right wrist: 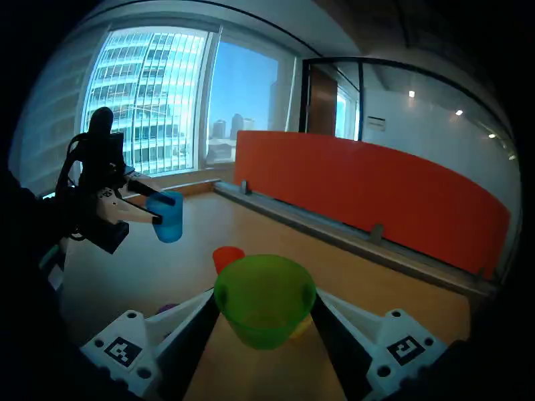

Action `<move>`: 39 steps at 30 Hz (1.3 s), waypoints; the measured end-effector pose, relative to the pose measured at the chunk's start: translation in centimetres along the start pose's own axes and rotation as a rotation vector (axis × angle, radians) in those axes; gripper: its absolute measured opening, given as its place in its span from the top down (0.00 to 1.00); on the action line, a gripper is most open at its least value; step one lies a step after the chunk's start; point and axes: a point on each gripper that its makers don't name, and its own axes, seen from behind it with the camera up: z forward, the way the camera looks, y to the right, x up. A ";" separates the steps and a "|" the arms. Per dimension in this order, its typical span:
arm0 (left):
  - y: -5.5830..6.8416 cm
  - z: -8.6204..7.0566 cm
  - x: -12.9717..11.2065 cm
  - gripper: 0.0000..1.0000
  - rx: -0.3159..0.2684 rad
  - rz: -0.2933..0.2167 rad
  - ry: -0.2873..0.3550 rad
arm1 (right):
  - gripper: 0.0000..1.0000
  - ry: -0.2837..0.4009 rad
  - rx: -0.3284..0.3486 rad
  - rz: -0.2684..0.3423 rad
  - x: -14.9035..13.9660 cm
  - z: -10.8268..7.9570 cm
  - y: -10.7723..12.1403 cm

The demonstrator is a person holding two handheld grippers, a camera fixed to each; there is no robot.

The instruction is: Pour water

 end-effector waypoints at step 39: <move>0.5 -2.2 4.7 0.13 0.006 -0.053 0.150 | 0.08 0.191 -0.015 -0.020 6.4 -0.7 -0.5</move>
